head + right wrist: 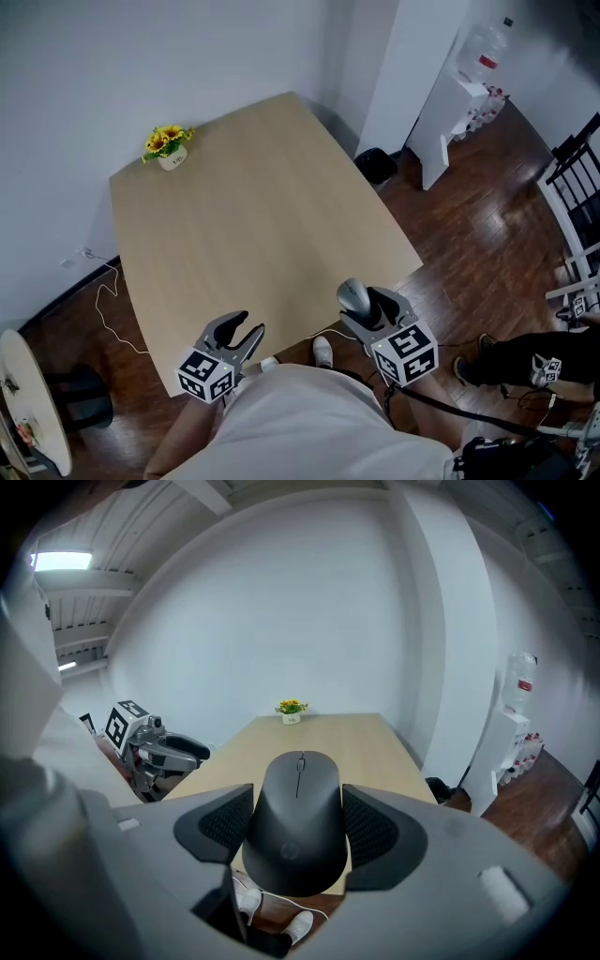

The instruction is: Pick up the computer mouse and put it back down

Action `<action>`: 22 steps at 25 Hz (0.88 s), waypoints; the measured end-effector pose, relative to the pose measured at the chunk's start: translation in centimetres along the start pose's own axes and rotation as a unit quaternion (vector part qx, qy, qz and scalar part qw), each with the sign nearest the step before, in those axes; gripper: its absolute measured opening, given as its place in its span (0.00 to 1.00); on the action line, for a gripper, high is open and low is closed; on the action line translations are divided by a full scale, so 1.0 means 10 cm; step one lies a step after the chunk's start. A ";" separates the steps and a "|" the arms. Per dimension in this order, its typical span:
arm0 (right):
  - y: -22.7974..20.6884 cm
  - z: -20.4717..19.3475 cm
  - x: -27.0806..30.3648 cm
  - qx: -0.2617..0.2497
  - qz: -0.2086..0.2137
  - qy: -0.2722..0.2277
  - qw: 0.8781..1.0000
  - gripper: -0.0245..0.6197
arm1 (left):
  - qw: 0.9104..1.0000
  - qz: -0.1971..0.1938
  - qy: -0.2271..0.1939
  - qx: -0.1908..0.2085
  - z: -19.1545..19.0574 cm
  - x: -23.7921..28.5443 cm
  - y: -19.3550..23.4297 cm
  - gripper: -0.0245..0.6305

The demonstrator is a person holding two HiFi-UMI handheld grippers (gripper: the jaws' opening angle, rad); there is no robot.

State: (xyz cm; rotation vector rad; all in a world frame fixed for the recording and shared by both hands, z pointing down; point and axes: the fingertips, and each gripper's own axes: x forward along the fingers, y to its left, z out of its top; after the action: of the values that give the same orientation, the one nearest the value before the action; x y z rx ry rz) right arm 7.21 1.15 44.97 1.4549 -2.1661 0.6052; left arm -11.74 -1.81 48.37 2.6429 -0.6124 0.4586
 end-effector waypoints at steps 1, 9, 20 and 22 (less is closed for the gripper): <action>0.00 0.00 0.00 -0.001 0.001 0.000 1.000 0.50 | 1.000 0.002 -0.001 -0.001 0.00 -0.01 0.00 0.26; -0.22 -0.04 0.24 -0.004 0.000 0.009 1.000 0.50 | 1.000 0.029 -0.011 0.000 0.05 -0.05 0.00 0.26; -1.04 -1.01 1.98 0.003 -0.017 0.082 0.996 0.50 | 0.994 0.102 -0.008 -0.038 -0.10 -0.34 0.00 0.26; -1.17 -1.16 2.25 0.004 -0.026 0.099 0.995 0.50 | 0.992 0.116 -0.002 -0.048 -0.14 -0.39 0.01 0.26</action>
State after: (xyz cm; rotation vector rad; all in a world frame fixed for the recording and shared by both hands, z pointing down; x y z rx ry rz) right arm 12.05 -12.46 68.81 1.3874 -1.9709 0.7081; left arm -15.43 0.10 48.03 2.4941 -0.9244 0.4774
